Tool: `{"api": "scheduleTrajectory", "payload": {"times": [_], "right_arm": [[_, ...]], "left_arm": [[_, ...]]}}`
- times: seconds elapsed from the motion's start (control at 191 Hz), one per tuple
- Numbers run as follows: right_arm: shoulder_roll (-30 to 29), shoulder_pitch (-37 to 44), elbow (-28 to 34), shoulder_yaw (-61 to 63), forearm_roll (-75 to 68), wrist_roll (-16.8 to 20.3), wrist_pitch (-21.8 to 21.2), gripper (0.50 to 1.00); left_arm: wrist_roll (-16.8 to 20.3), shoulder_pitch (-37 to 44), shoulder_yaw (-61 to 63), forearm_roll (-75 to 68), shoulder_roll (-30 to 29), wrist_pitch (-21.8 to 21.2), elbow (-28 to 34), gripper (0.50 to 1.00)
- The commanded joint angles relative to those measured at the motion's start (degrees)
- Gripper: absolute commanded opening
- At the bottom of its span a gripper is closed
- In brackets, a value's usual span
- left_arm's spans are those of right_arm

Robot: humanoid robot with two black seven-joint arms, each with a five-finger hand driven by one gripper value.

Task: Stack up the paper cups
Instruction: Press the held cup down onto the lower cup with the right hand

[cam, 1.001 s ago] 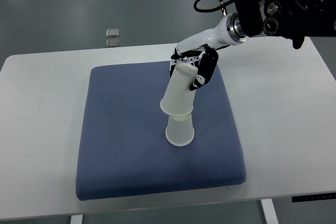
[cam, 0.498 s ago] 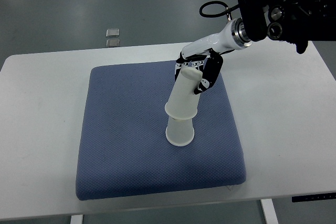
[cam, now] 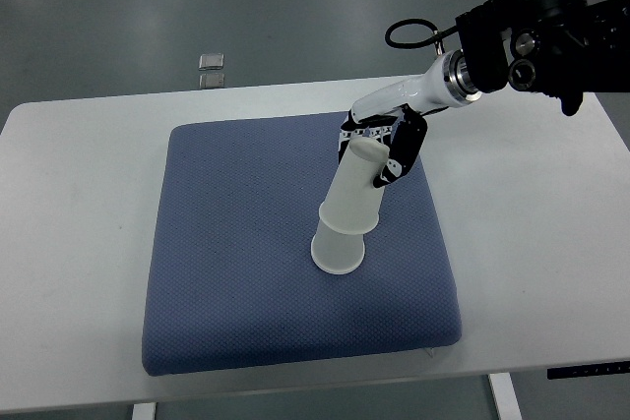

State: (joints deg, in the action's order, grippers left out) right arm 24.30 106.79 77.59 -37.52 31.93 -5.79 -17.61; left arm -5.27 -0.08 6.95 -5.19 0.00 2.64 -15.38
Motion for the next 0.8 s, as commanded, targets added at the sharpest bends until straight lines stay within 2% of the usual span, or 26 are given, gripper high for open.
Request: {"api": "scheduleTrajectory", "payload": {"times": [0.0, 0.162, 0.362, 0.508, 0.624, 0.797], "right_arm": [[-0.3, -0.5, 0.1, 0.3, -0.1, 0.0, -0.1, 0.529], [-0.8, -1.6, 0.1, 0.8, -0.4, -0.2, -0.1, 0.545], [-2.1, -3.5, -0.2, 3.2, -0.5, -0.4, 0.1, 0.639], [-4.0, -4.1, -1.5, 3.9, -0.5, -0.5, 0.2, 0.650], [-5.6, -4.7, -2.8, 4.0, -0.5, -0.5, 0.2, 0.705], [-6.6, -5.5, -3.8, 4.1, -0.5, -0.5, 0.2, 0.742]], "left_arm": [[0.0, 0.0, 0.0, 0.0, 0.0, 0.0, 0.0, 1.000], [0.0, 0.0, 0.0, 0.0, 0.0, 0.0, 0.0, 1.000], [0.0, 0.0, 0.0, 0.0, 0.0, 0.0, -0.1, 1.000], [0.0, 0.0, -0.1, 0.0, 0.0, 0.0, 0.0, 1.000], [0.0, 0.0, -0.1, 0.0, 0.0, 0.0, 0.0, 1.000], [0.0, 0.0, -0.1, 0.0, 0.0, 0.0, 0.0, 1.000]]}}
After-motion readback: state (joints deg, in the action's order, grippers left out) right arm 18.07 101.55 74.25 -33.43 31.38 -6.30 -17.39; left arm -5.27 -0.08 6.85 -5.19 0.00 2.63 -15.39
